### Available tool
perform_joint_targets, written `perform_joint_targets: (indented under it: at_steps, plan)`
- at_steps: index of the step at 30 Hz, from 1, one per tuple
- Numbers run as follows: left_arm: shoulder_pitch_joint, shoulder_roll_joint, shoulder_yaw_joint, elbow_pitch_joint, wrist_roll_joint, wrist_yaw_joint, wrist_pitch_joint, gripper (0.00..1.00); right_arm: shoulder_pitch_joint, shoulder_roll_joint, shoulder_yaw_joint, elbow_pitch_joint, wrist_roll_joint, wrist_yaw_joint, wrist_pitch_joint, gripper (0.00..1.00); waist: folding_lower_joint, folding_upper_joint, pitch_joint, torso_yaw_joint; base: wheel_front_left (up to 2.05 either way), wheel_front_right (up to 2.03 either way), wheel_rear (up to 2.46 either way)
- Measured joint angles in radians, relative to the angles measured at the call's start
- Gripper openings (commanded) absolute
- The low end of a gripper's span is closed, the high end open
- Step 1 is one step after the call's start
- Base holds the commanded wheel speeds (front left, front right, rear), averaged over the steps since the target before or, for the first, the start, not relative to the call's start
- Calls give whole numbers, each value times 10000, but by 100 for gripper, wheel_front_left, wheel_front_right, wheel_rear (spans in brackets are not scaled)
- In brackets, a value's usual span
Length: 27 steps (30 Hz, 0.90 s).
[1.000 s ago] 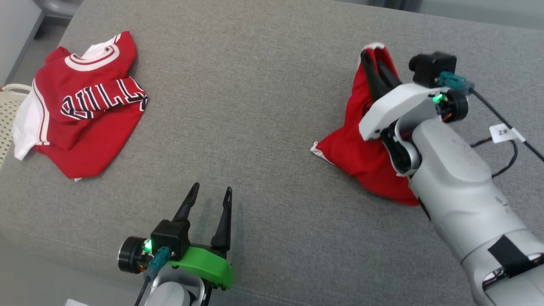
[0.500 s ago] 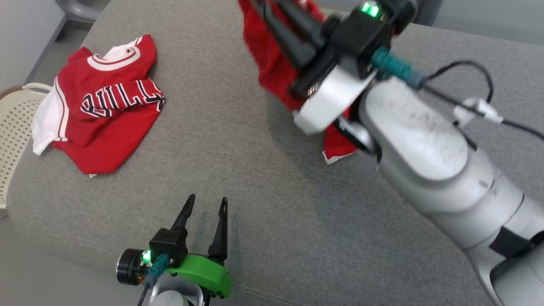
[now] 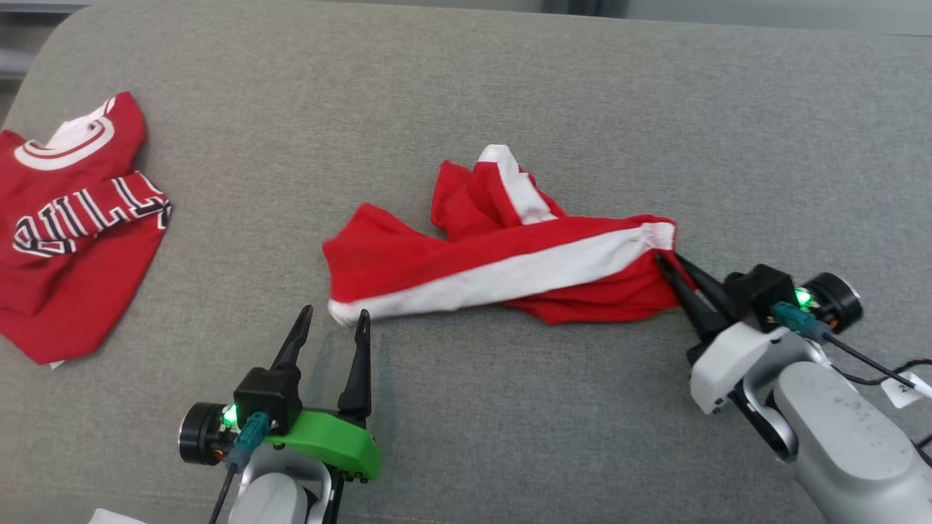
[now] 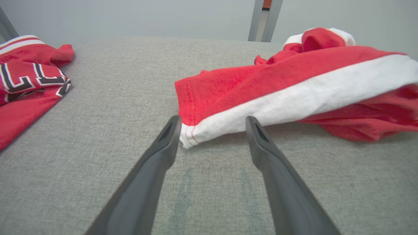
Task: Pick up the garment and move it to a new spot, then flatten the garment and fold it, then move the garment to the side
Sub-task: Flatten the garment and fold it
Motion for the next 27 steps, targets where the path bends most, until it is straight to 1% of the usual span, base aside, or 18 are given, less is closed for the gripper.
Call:
perform_joint_targets:
  at_steps: [1,3,7,9,10,13,16,19,23,27]
  plan:
    - [-12,2,56,0,15,-2,0,100,229,58,-546,121,-146,0,0,100,0,0,8,-121,0,0,0]
    - [-12,0,119,12,94,-33,0,100,615,261,-1498,297,-525,-2,0,100,0,0,13,-329,0,0,0]
    - [-1,-2,157,52,163,-59,0,100,1379,1009,-3703,155,-1586,-2,0,100,0,0,-28,-684,0,0,0]
    - [12,-2,198,63,163,-75,0,100,1738,1557,-4690,-313,-2111,-2,0,100,0,0,-81,-814,0,0,0]
    - [18,-2,222,69,163,-84,0,100,1887,1801,-5009,-623,-2307,-2,0,100,0,0,-115,-852,0,0,0]
    - [130,-2,322,35,198,-48,0,100,2316,2658,-5881,-2069,-2892,-2,0,100,0,0,-255,-963,0,0,0]
    - [244,0,564,-46,278,67,0,100,2724,3095,-6261,-3081,-3116,-2,0,100,0,0,-428,-1032,0,0,0]
    - [415,-6,876,-182,353,232,0,100,3082,3252,-6090,-3595,-3204,-2,0,100,0,0,-605,-1094,0,0,0]
    - [749,-2,1172,-165,456,263,0,100,3452,3340,-5887,-3685,-3173,-2,0,100,0,0,-883,-1161,0,0,0]
    - [1079,-2,1312,-92,476,249,0,100,3810,3358,-5476,-3388,-2964,-2,0,100,0,0,-1222,-1195,0,0,0]
